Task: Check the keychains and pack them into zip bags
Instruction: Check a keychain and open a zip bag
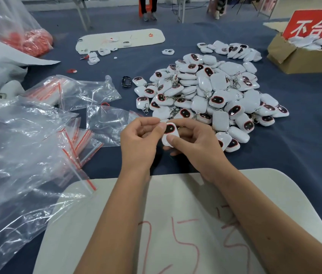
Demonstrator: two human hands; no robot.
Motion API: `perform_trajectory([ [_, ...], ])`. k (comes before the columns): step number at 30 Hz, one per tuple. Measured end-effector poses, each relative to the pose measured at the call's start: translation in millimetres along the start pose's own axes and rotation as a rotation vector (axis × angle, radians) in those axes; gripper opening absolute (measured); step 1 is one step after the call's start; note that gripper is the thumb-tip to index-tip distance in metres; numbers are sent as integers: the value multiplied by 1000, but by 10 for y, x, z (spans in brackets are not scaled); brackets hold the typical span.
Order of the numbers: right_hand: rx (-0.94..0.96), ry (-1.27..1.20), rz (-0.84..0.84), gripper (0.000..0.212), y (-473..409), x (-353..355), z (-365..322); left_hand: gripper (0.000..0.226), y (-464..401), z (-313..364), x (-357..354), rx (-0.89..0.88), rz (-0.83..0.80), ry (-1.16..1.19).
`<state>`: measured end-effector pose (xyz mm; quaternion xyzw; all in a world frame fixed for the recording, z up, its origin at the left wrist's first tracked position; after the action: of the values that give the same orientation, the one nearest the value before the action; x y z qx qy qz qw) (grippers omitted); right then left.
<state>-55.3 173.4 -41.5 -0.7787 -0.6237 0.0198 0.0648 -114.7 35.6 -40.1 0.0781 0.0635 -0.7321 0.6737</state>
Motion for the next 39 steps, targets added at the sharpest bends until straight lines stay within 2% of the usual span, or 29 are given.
perform_trajectory([
  [8, 30, 39, 121, 19, -7, 47, 13, 10, -22, -6, -53, -6, -172, -187],
  [15, 35, 28, 99, 23, -28, 39, 5, 8, -49, -30, -52, 28, -120, -193],
  [28, 32, 72, 83, 22, -20, 33, 2, 7, -62, -14, -40, 35, -152, -195],
  [32, -22, -37, 121, 14, -32, 56, 13, 10, -37, -8, -26, 42, -220, -172],
  [35, -40, -13, 155, 9, -31, 57, 27, 10, -29, 12, -11, 61, -266, -156],
  [39, -53, 31, 218, 7, -33, 61, 36, 27, -29, 12, -16, 93, -271, -140],
])
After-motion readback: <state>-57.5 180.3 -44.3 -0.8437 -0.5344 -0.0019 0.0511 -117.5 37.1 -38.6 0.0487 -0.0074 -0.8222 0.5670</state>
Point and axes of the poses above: each hand's wrist, its own y-axis away from the middle knuckle, its own x-axis out of the back of the hand, z = x × y, the point moved 3 cm from there along -y, towards the middle knuckle, and after that the axes turned 4 degrees about y, right-handed, at the moved point
